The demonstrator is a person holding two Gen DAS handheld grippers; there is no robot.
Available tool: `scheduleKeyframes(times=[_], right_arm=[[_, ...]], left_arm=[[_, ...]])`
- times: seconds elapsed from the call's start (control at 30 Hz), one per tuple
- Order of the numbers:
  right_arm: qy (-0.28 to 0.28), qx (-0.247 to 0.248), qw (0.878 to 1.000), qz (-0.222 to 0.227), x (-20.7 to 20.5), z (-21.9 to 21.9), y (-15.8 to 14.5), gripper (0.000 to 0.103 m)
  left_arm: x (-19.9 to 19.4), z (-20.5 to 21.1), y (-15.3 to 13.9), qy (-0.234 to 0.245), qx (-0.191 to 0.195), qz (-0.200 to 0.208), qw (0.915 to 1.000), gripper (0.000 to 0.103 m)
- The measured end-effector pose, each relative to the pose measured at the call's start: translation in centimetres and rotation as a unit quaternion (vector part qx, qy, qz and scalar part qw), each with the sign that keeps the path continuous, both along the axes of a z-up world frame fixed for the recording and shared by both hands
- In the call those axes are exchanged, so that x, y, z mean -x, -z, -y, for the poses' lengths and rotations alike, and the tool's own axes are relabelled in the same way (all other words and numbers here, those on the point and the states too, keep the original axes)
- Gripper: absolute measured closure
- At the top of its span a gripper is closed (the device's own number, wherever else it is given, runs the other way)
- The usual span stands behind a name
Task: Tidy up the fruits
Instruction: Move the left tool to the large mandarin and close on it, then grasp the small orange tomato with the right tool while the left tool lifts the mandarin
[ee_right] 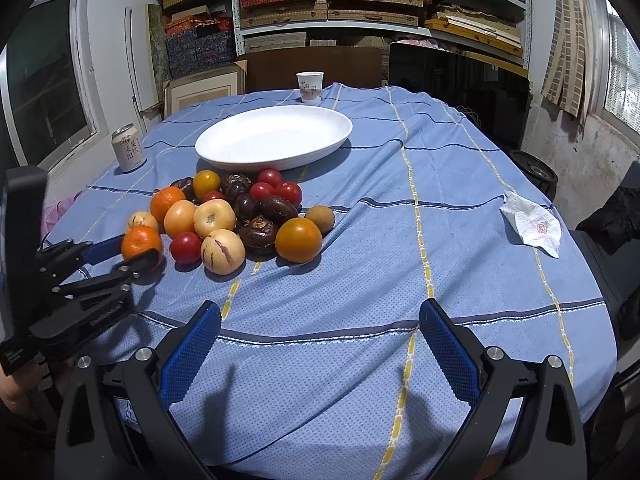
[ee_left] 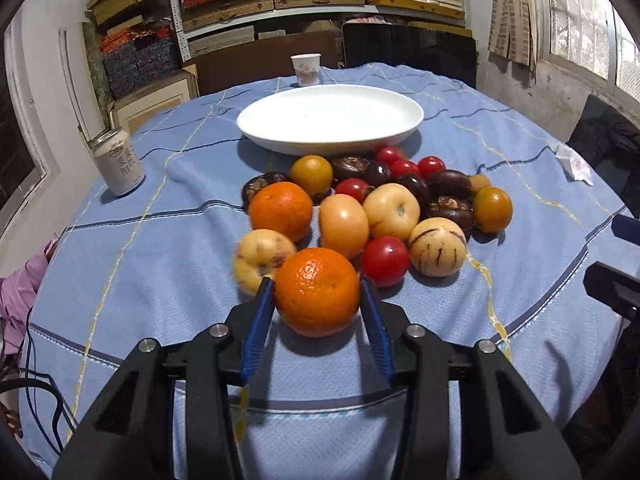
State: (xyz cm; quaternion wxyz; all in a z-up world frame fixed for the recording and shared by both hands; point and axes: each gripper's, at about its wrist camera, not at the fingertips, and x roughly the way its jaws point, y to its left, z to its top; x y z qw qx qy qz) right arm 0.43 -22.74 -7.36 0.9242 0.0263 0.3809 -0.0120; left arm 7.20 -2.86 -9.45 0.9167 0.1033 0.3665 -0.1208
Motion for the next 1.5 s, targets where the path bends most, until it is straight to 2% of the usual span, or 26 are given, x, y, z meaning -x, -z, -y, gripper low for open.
scheduleKeyframes(times=[0.1, 0.2, 0.27, 0.4, 0.47, 0.6, 0.7, 0.77, 0.9, 0.93, 1.13, 1.23, 1.3, 1.37, 1.4, 1.5], right_arm=[[-0.001, -0.002, 1.000, -0.003, -0.5, 0.2, 0.1, 0.003], [0.000, 0.012, 1.000, -0.001, -1.3, 0.3, 0.3, 0.004], [0.003, 0.026, 1.000, -0.002, -2.4, 0.3, 0.6, 0.004], [-0.009, 0.015, 1.000, -0.007, -4.5, 0.2, 0.8, 0.004], [-0.017, 0.042, 0.999, -0.006, -5.6, -0.9, 1.1, 0.004], [-0.025, 0.075, 0.997, -0.012, -7.2, -2.5, 1.9, 0.017], [-0.023, 0.076, 0.997, -0.019, -7.8, -2.7, 2.3, 0.021], [-0.026, 0.080, 0.996, -0.020, -8.1, -3.0, 2.4, 0.024], [-0.040, 0.078, 0.996, -0.030, -8.4, -3.0, 3.0, 0.054], [-0.043, 0.071, 0.996, -0.040, -8.5, -2.9, 3.4, 0.057], [-0.039, 0.058, 0.997, -0.022, -8.1, -2.4, 3.3, 0.059], [-0.034, 0.054, 0.998, -0.023, -8.3, -2.2, 3.2, 0.046], [-0.035, 0.059, 0.997, -0.023, -8.7, -2.4, 3.2, 0.046], [-0.041, 0.052, 0.997, -0.031, -8.8, -2.4, 3.6, 0.051], [-0.048, 0.044, 0.997, -0.028, -8.7, -2.4, 3.5, 0.065], [-0.048, 0.034, 0.998, -0.021, -8.4, -2.1, 3.4, 0.065]], left_arm=[[0.3, -0.9, -0.9, -0.005, 0.018, 0.006, 0.9998, 0.060], [1.1, -1.1, -1.5, -0.001, 0.020, 0.016, 0.9997, 0.060], [1.5, -1.2, -1.6, 0.001, 0.020, 0.011, 0.9997, 0.060], [1.7, -1.6, -1.4, -0.002, 0.025, 0.003, 0.9997, 0.060], [1.5, -2.0, -1.2, -0.006, 0.026, -0.001, 0.9996, 0.060], [1.2, -2.5, -0.7, -0.011, 0.029, -0.015, 0.9994, 0.060], [0.7, -2.8, 0.3, -0.013, 0.028, -0.036, 0.9989, 0.060], [0.6, -2.8, 0.3, -0.012, 0.026, -0.033, 0.9990, 0.060], [0.3, -2.6, 0.7, -0.010, 0.024, -0.040, 0.9988, 0.057], [0.2, -2.6, 0.9, -0.010, 0.025, -0.044, 0.9987, 0.056], [0.1, -2.9, 1.0, -0.018, 0.025, -0.044, 0.9986, 0.056], [0.0, -2.7, 1.0, -0.017, 0.024, -0.044, 0.9986, 0.056], [-0.1, -2.6, 1.1, -0.017, 0.024, -0.045, 0.9986, 0.056], [-0.2, -2.5, 1.1, -0.019, 0.027, -0.046, 0.9984, 0.056], [-0.1, -2.6, 1.1, -0.019, 0.028, -0.045, 0.9984, 0.057], [0.2, -2.7, 0.7, -0.014, 0.036, -0.039, 0.9985, 0.060]])
